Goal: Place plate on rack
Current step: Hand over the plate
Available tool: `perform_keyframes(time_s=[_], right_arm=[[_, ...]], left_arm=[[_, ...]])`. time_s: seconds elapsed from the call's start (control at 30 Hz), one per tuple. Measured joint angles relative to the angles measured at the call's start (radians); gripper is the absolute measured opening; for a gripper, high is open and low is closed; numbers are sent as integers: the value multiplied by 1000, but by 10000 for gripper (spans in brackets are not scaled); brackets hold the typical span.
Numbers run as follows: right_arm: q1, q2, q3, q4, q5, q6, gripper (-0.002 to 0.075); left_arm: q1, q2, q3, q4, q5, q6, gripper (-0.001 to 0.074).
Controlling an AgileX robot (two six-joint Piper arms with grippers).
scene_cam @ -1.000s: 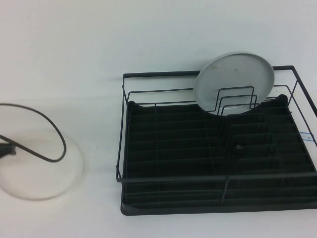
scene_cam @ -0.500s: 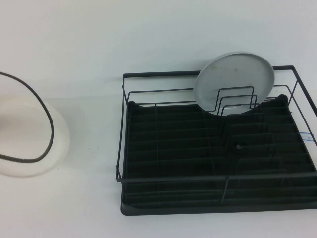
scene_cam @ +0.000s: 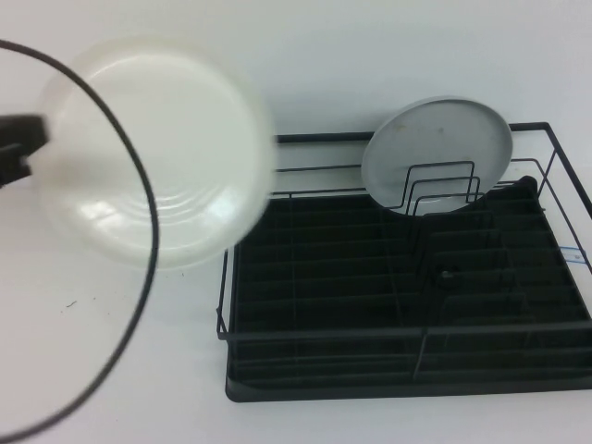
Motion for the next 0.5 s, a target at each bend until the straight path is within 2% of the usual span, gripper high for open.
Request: perform_keyframes(time_s=[0.07,0.13,0.3,0.5], right_arm=[[0,17,0,81,23,-56,18],[0,37,-1,145,39,-116,18],[0,62,-1,256,48,-185,18],[0,62,-53,277,92,-216,18]], left_arm=[[-21,0,16,-169,74,144,4],[-54,0,33,-273,78,226,4],[-138,-1,83,-328,48,377,4],[-220,-1,194,-491,62,599,3]])
